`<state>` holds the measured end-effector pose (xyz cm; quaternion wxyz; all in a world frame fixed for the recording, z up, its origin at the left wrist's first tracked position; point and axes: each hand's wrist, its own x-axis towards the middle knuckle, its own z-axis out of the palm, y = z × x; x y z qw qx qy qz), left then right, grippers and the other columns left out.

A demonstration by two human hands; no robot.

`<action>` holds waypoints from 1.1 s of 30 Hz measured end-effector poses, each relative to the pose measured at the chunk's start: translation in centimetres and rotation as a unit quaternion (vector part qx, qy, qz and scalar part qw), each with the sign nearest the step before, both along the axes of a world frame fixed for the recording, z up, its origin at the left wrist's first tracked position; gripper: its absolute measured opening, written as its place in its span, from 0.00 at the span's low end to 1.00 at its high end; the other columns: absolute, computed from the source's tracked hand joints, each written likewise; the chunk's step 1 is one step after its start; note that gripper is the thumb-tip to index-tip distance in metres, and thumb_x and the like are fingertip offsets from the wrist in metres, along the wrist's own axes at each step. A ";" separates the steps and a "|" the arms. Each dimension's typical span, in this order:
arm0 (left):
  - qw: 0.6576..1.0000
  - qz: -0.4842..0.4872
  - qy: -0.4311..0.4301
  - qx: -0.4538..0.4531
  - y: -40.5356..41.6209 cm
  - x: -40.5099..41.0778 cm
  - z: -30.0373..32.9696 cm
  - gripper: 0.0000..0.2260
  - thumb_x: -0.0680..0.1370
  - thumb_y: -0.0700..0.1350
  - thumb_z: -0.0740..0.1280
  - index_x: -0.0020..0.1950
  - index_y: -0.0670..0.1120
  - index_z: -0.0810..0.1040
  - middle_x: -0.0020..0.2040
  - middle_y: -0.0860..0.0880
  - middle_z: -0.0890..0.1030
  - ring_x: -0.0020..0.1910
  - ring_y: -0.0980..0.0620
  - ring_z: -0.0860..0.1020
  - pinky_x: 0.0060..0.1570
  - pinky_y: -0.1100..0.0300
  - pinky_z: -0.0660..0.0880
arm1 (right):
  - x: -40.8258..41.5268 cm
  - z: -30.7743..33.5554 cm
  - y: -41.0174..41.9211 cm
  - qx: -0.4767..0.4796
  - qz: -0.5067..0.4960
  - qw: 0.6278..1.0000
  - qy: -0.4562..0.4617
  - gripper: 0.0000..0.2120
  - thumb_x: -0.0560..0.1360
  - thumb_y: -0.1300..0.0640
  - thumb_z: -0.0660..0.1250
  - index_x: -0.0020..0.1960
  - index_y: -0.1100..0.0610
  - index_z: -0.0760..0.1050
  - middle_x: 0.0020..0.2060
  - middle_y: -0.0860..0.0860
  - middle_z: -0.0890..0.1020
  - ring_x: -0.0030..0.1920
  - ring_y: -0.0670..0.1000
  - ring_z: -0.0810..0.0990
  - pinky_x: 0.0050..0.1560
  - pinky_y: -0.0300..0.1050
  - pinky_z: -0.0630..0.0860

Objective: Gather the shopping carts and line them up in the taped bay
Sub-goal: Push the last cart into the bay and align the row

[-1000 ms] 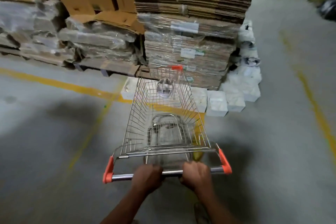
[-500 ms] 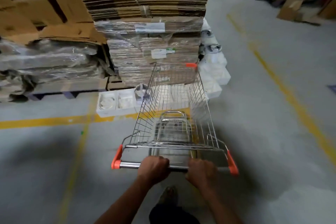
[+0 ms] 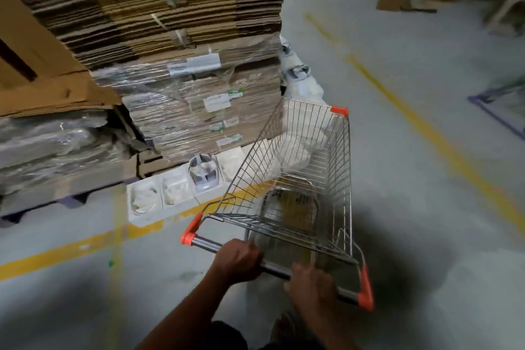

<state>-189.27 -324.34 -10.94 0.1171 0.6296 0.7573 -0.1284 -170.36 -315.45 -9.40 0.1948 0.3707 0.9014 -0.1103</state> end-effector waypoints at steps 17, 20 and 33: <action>0.969 -0.246 -0.019 0.022 15.9 -10.0 0.6 0.16 0.60 0.59 0.75 0.31 0.48 0.77 0.25 0.49 0.77 0.22 0.49 0.77 0.19 0.64 0.67 | -9.1 -0.5 6.3 0.047 -0.324 0.944 -0.048 0.13 0.71 0.42 0.69 0.44 0.52 0.80 0.36 0.52 0.83 0.37 0.56 0.84 0.38 0.46 0.75; 0.945 -0.327 -0.003 -0.005 18.6 -11.2 1.5 0.12 0.70 0.54 0.70 0.42 0.46 0.80 0.38 0.47 0.83 0.36 0.44 0.83 0.33 0.58 0.77 | -10.6 0.4 7.0 0.040 -0.370 0.925 -0.078 0.16 0.63 0.40 0.74 0.35 0.53 0.80 0.30 0.52 0.82 0.30 0.55 0.83 0.32 0.44 0.75; 0.894 -0.447 -0.021 -0.021 30.5 -10.4 0.6 0.16 0.72 0.55 0.63 0.51 0.46 0.81 0.47 0.45 0.85 0.47 0.40 0.83 0.49 0.51 0.78 | -10.8 0.9 13.4 0.074 -0.438 0.895 -0.040 0.22 0.76 0.35 0.62 0.53 0.52 0.81 0.49 0.52 0.86 0.50 0.56 0.86 0.49 0.48 0.78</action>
